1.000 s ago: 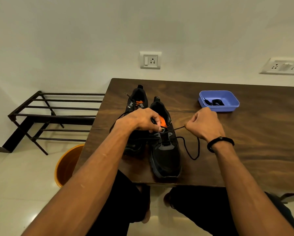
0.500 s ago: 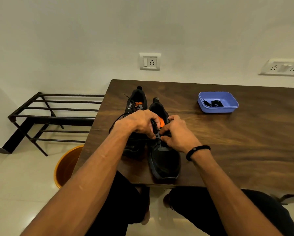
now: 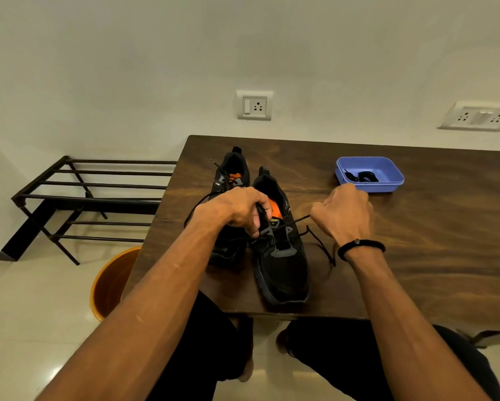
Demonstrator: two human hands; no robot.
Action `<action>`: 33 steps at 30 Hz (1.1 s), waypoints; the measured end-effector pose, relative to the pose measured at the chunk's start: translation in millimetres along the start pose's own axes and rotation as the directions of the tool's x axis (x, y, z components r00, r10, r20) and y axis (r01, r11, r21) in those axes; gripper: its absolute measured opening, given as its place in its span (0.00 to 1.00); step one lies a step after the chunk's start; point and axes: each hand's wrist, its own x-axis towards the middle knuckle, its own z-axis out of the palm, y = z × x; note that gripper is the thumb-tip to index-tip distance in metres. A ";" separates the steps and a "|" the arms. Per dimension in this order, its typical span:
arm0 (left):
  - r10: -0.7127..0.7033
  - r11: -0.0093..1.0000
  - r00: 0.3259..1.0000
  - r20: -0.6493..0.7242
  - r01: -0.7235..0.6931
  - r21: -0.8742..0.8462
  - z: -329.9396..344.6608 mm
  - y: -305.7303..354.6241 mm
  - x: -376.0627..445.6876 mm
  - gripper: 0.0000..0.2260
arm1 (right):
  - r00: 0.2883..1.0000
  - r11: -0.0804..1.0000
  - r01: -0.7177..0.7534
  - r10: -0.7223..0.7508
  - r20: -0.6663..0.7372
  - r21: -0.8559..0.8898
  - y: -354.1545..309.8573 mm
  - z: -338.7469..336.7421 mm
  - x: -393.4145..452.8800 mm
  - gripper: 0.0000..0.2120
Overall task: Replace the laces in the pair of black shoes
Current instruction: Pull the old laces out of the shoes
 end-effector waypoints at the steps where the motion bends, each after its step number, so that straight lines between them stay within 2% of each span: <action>1: -0.003 1.000 1.000 -0.003 0.003 -0.003 0.1 -0.1 0.4 0.19 | 0.999 1.000 -0.003 0.002 -0.044 -0.015 2.7 -1.5 1.2 0.06; 3: -0.007 1.000 1.000 -0.008 0.007 -0.006 0.8 -0.1 1.0 0.19 | 0.997 0.999 0.039 -0.040 -0.061 -0.019 4.0 -0.4 2.9 0.06; 4: -0.006 1.000 1.000 -0.011 0.006 0.000 1.3 0.0 1.3 0.19 | 0.996 0.996 0.090 -0.089 -0.016 0.022 2.6 1.0 3.4 0.06; 6: -0.002 1.000 1.000 -0.014 0.002 0.017 2.3 0.1 2.1 0.19 | 0.961 0.969 0.191 -0.218 0.172 0.158 -3.7 3.4 -0.1 0.06; 8: 0.004 0.999 1.000 -0.022 -0.004 0.040 2.9 -0.1 2.4 0.19 | 0.880 0.934 0.285 -0.344 0.327 0.216 -8.4 9.4 -4.5 0.08; 10: 0.012 0.998 1.000 -0.028 -0.010 0.064 3.2 -0.6 2.4 0.18 | 0.820 0.905 0.387 -0.425 0.383 0.177 -9.3 20.0 -7.5 0.13; 12: 0.006 0.996 1.000 -0.026 -0.003 0.088 3.2 -1.1 2.6 0.17 | 0.800 0.886 0.444 -0.460 0.384 0.136 -8.4 27.0 -8.4 0.18; 13: -0.002 0.996 1.000 -0.021 0.004 0.094 3.1 -1.0 3.0 0.18 | 0.797 0.880 0.461 -0.467 0.383 0.113 -7.9 28.2 -7.9 0.18; 16: -0.024 0.995 1.000 0.003 0.024 0.094 2.4 0.0 3.2 0.20 | 0.779 0.860 0.510 -0.460 0.426 -0.003 -8.7 29.1 -6.4 0.08; 22: -0.022 0.995 1.000 0.009 0.021 0.098 2.4 0.8 2.3 0.23 | 0.801 0.892 0.447 -0.366 0.474 -0.065 -12.9 36.4 -12.1 0.06; 24: -0.012 0.996 1.000 -0.003 0.012 0.090 2.3 0.2 2.7 0.22 | 0.829 0.928 0.371 -0.315 0.463 -0.033 -13.5 33.4 -10.9 0.06; 27: 0.002 0.995 1.000 -0.007 -0.002 0.096 1.6 -1.7 4.7 0.21 | 0.903 0.981 0.173 -0.194 0.382 0.089 -13.7 28.9 -9.0 0.07; 29: 0.002 0.996 1.000 0.005 -0.002 0.089 1.7 -1.6 5.4 0.21 | 0.929 0.988 0.074 -0.118 0.352 0.135 -13.1 24.4 -8.3 0.09; 31: -0.004 0.997 1.000 0.006 0.004 0.079 1.5 -1.7 4.8 0.20 | 0.944 0.992 0.021 -0.060 0.326 0.121 -10.5 18.1 -6.8 0.07; 33: -0.004 0.997 1.000 -0.007 0.004 0.072 1.3 -2.1 3.7 0.20 | 0.972 0.996 -0.009 -0.013 0.236 0.093 -6.2 10.7 -3.5 0.08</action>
